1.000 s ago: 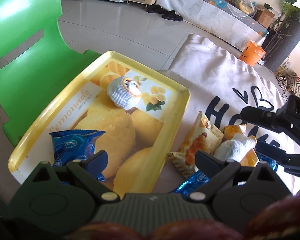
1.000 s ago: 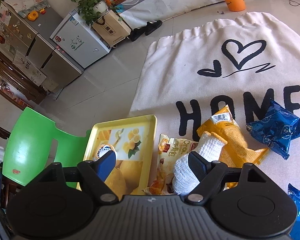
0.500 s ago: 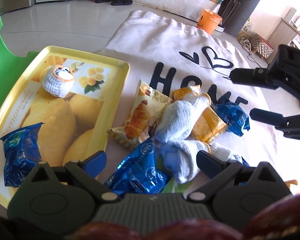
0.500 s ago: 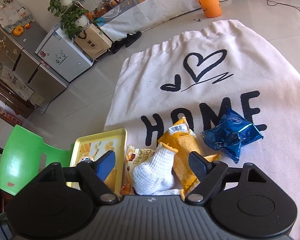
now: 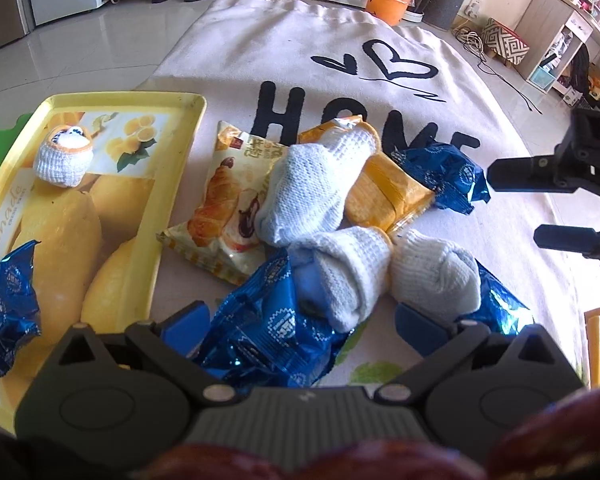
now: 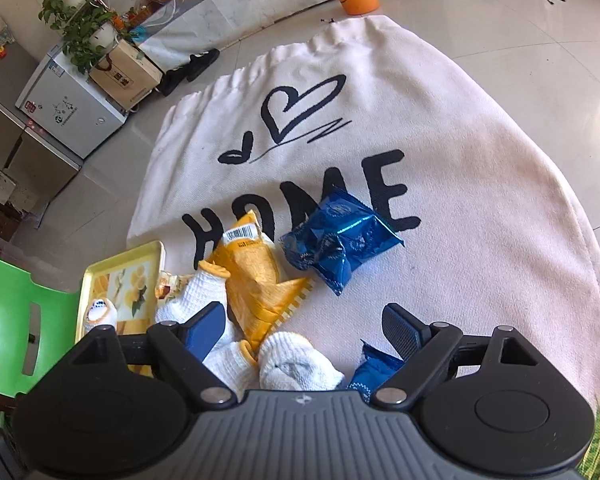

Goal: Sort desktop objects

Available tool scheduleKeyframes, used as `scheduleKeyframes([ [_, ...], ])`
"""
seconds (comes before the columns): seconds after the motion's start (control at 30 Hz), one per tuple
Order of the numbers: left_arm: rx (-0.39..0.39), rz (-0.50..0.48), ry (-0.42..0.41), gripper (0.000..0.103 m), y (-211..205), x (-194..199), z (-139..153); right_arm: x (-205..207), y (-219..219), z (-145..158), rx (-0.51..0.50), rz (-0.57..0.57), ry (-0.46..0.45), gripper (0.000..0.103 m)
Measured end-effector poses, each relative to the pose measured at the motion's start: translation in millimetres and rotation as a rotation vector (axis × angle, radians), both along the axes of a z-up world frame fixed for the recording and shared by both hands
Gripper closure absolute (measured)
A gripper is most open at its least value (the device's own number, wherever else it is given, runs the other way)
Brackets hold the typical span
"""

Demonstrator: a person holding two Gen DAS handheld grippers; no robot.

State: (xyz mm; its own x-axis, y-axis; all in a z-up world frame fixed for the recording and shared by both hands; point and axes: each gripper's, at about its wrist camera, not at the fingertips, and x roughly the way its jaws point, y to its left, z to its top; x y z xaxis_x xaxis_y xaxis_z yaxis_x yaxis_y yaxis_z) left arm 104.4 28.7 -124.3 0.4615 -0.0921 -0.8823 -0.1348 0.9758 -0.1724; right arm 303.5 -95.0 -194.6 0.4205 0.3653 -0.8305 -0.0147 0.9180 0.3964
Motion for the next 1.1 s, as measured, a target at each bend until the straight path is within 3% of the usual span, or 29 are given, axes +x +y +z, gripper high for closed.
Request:
scheduleKeyframes([
  [0.2, -0.036, -0.071, 0.019, 0.001, -14.3, -2.7, -3.5, -2.6, 4.5, -6.4, 0.016, 0.06, 0.016, 0.017],
  [0.43, -0.043, -0.084, -0.002, 0.001, -7.7, -6.6, 6.0, -3.3, 18.1, -17.6, -0.018, 0.149, 0.035, 0.017],
  [0.57, -0.059, -0.105, 0.034, 0.001, -6.2, -7.7, 1.3, -2.8, 23.3, -24.4, -0.042, 0.188, 0.037, 0.018],
  [0.7, -0.061, -0.1, 0.059, 0.001, -3.3, -7.5, -3.5, -3.0, 31.9, -32.3, -0.089, 0.23, 0.036, 0.026],
  [0.9, -0.06, -0.094, 0.081, 0.001, -2.4, -7.1, -7.9, -4.9, 45.6, -46.4, -0.162, 0.293, 0.033, 0.045],
  [1.1, -0.072, -0.086, 0.098, 0.001, -2.6, -6.4, -10.8, -4.7, 45.4, -44.8, -0.158, 0.295, 0.021, 0.058],
])
